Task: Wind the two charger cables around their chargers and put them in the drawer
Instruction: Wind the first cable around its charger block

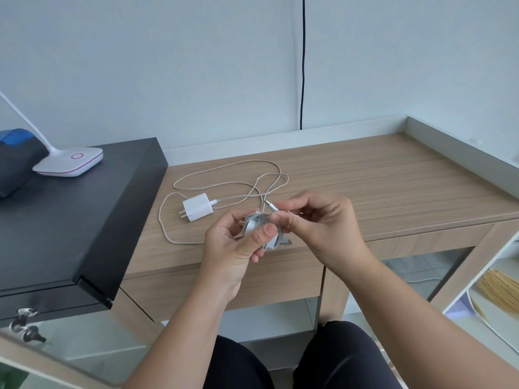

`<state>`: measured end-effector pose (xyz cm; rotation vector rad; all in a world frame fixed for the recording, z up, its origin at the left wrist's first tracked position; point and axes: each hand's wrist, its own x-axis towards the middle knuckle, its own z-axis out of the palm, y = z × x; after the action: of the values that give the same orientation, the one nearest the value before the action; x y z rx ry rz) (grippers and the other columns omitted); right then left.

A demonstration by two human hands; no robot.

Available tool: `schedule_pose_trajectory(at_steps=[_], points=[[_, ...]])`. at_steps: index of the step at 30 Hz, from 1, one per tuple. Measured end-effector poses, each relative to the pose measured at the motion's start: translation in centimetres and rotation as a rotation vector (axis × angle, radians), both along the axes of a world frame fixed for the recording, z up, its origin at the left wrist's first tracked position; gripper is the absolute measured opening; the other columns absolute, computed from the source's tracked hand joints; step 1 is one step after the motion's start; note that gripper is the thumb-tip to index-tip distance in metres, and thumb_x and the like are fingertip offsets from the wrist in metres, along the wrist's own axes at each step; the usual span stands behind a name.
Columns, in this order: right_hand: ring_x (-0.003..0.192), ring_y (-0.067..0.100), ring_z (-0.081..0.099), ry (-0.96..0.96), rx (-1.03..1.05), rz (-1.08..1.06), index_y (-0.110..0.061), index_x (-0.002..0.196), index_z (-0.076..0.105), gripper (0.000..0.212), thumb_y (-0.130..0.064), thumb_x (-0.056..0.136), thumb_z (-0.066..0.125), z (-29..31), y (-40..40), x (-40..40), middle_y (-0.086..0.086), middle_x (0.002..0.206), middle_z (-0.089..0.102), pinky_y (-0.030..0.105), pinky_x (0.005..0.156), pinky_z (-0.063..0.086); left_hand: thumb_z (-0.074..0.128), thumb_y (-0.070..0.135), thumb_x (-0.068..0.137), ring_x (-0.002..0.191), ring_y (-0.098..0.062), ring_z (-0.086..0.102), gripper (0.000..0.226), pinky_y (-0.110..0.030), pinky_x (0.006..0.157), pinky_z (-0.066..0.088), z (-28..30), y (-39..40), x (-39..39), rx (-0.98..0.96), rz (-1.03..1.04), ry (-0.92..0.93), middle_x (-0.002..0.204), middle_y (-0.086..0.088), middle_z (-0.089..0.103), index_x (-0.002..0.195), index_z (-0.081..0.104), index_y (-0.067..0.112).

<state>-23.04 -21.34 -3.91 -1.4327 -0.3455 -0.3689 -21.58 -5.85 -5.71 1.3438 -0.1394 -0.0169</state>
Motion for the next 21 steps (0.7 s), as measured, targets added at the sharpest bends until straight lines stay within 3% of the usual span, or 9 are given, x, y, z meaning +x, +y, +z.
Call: schedule_pose_trajectory(at_steps=[2,5,7,9,14,19,21], points=[[0.065,0.011,0.068,0.002,-0.010,-0.002,-0.011,0.081,0.074,0.013,-0.012,0.069,0.077,-0.3,0.1,-0.1,-0.001,0.069,0.073,0.023,0.063,0.055,0.089,0.025,0.049,0.041,-0.009,0.049,0.053,-0.017,0.039,0.037,0.0,0.3,0.0,0.026,-0.032,0.004,0.057,0.004,0.063,0.093,0.065,0.008],[0.064,0.012,0.069,0.009,0.016,-0.003,-0.009,0.081,0.072,0.012,-0.009,0.069,0.075,-0.3,0.2,-0.1,-0.001,0.069,0.074,0.024,0.062,0.056,0.095,0.042,0.037,0.046,-0.008,0.052,0.071,-0.017,0.041,0.039,0.1,0.8,-0.1,0.054,-0.073,-0.027,0.062,0.005,0.065,0.093,0.067,0.010],[0.062,0.010,0.068,0.014,0.098,-0.018,-0.007,0.080,0.070,0.013,-0.008,0.067,0.074,0.1,0.2,0.1,-0.002,0.068,0.073,0.022,0.060,0.056,0.092,0.053,0.036,0.056,-0.006,0.059,0.073,-0.017,0.047,0.044,0.1,1.0,-0.4,0.040,-0.115,-0.055,0.071,0.006,0.069,0.091,0.068,0.013],[0.061,0.010,0.068,0.017,0.190,-0.038,-0.006,0.078,0.070,0.013,-0.006,0.066,0.074,0.5,0.0,0.2,-0.001,0.067,0.073,0.021,0.057,0.055,0.092,0.050,0.043,0.070,-0.008,0.063,0.062,-0.020,0.055,0.050,0.1,1.1,-0.6,-0.002,-0.168,-0.069,0.083,0.004,0.071,0.092,0.072,0.018],[0.065,0.013,0.069,0.044,0.258,-0.061,-0.002,0.077,0.069,0.010,-0.003,0.069,0.073,0.6,0.7,0.0,0.002,0.070,0.073,0.023,0.059,0.056,0.081,0.050,0.064,0.103,-0.023,0.068,0.057,-0.031,0.075,0.056,0.7,0.5,-1.1,-0.109,-0.200,-0.038,0.112,-0.006,0.070,0.112,0.070,0.022],[0.062,0.012,0.066,0.064,0.229,-0.179,-0.007,0.077,0.070,0.010,0.002,0.074,0.074,0.1,1.1,0.0,0.000,0.070,0.073,0.021,0.059,0.054,0.071,0.030,0.083,0.091,-0.018,0.070,0.022,-0.027,0.065,0.056,0.8,-0.4,-1.4,-0.189,-0.170,0.020,0.103,-0.008,0.071,0.103,0.072,0.021],[0.060,0.011,0.064,0.066,0.142,-0.225,-0.014,0.075,0.071,0.014,-0.002,0.074,0.077,0.0,1.2,-0.1,-0.003,0.068,0.072,0.022,0.060,0.053,0.063,0.028,0.083,0.080,-0.016,0.069,0.020,-0.025,0.059,0.055,0.7,-0.5,-1.4,-0.208,-0.142,0.041,0.092,-0.006,0.072,0.098,0.073,0.019]])
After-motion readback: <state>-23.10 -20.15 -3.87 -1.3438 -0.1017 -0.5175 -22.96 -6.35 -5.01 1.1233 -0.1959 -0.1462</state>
